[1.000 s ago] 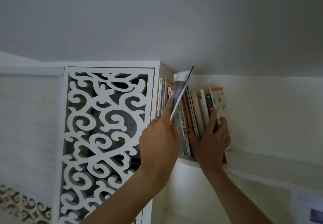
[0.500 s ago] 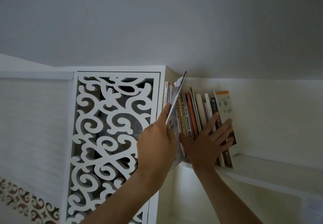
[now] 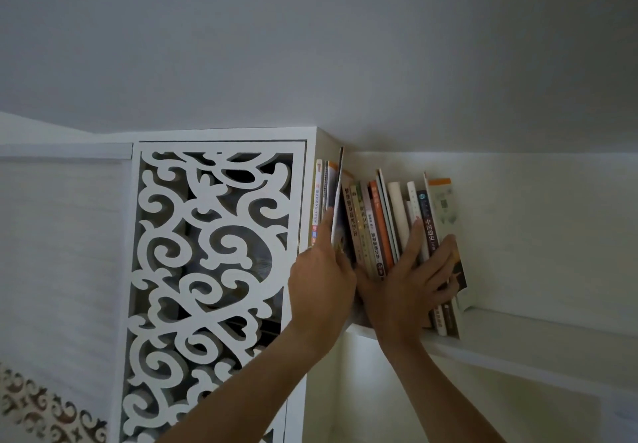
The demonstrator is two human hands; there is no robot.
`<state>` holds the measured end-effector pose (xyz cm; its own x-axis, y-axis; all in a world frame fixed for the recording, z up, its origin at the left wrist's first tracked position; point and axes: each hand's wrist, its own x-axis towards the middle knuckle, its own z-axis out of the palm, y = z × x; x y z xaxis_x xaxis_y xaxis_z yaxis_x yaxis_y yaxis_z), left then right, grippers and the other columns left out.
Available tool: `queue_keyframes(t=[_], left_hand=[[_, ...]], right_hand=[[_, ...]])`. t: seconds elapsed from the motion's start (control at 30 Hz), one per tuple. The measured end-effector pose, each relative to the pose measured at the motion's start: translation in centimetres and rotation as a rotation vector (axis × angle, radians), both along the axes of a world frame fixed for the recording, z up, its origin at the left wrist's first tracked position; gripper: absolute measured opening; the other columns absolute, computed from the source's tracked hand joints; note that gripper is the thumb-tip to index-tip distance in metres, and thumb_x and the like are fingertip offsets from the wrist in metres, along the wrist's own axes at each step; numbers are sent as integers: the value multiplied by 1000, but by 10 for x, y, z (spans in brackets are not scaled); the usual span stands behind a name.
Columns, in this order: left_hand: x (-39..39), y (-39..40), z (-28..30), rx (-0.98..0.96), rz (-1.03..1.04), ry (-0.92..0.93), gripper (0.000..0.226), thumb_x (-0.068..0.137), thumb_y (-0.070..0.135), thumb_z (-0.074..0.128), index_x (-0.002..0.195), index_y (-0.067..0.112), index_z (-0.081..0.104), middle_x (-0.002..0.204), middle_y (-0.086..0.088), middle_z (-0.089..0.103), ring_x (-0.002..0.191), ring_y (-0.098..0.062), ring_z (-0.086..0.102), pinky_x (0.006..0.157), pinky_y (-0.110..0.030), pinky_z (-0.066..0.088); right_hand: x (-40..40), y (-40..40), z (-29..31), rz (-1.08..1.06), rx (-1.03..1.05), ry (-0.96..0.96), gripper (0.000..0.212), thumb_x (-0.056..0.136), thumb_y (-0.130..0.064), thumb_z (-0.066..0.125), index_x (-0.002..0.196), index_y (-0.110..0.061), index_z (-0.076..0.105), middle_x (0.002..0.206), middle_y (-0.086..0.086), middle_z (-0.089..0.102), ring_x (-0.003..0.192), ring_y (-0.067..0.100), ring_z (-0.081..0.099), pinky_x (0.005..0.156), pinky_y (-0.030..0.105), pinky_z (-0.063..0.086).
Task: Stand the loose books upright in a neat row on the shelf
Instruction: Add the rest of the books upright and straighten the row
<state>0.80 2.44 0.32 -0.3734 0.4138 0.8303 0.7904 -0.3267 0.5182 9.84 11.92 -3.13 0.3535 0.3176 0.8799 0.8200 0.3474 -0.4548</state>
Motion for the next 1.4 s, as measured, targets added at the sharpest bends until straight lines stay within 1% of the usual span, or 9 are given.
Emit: queue_keyframes(t=[0.27,0.47,0.67,0.73,0.87,1.1,1.23,1.3,1.4], left_hand=[[-3,75,5,-68,-100,11,57,102,25,56,154,21,33,127,-2,64,109,-19,68,95,-38,59],[-10,85,8,-146,-102,46,40,104,22,55,142,17,42,122,0,64,96,-1,52,83,-14,39],[-3,82,-4,37,-183,-35,53,105,26,53,152,19,30,107,7,67,74,-1,64,69,-21,59],[2,73,-22,167,-317,-70,43,108,32,47,148,22,35,114,15,63,91,-1,70,77,-28,64],[0,80,-70,248,-239,201,62,108,38,40,161,9,22,170,-8,18,158,-21,19,125,-40,31],[2,92,-71,100,-6,375,95,101,68,34,163,3,2,172,-13,-11,160,-22,-3,127,-44,18],[34,73,-62,199,58,234,75,104,57,37,156,3,32,165,-23,23,154,-34,25,123,-50,30],[51,66,-49,200,75,255,60,104,58,39,137,10,53,141,-14,52,129,-27,52,106,-43,47],[67,62,-27,11,-88,66,45,102,56,46,128,19,51,115,1,64,105,-16,66,92,-35,58]], right_hand=[[1,8,-5,-19,29,-32,127,65,-90,62,162,-17,25,163,29,17,150,46,21,113,64,21],[2,11,-7,-42,18,-79,129,63,-86,69,163,-18,23,162,29,17,149,46,21,113,64,22],[13,2,-5,-40,-40,-154,124,69,-85,62,164,-20,18,159,30,21,144,48,27,108,67,31],[25,-2,-5,-26,-39,-204,122,69,-86,62,164,-22,19,156,29,25,140,47,33,104,65,36],[64,-2,-6,82,2,-312,113,75,-82,62,162,-21,22,152,18,36,131,36,44,98,55,48],[85,9,-3,346,-137,-144,112,68,-90,57,154,-28,19,144,6,46,126,27,48,95,50,53],[91,16,-4,492,-119,-26,83,84,-79,49,149,-29,33,138,2,51,122,25,49,95,41,48],[93,17,-6,527,-115,3,76,86,-67,56,147,-25,38,134,3,53,118,24,49,93,38,46],[93,17,-8,504,-98,-18,87,82,-82,45,144,-21,43,127,4,56,113,26,51,90,38,48]])
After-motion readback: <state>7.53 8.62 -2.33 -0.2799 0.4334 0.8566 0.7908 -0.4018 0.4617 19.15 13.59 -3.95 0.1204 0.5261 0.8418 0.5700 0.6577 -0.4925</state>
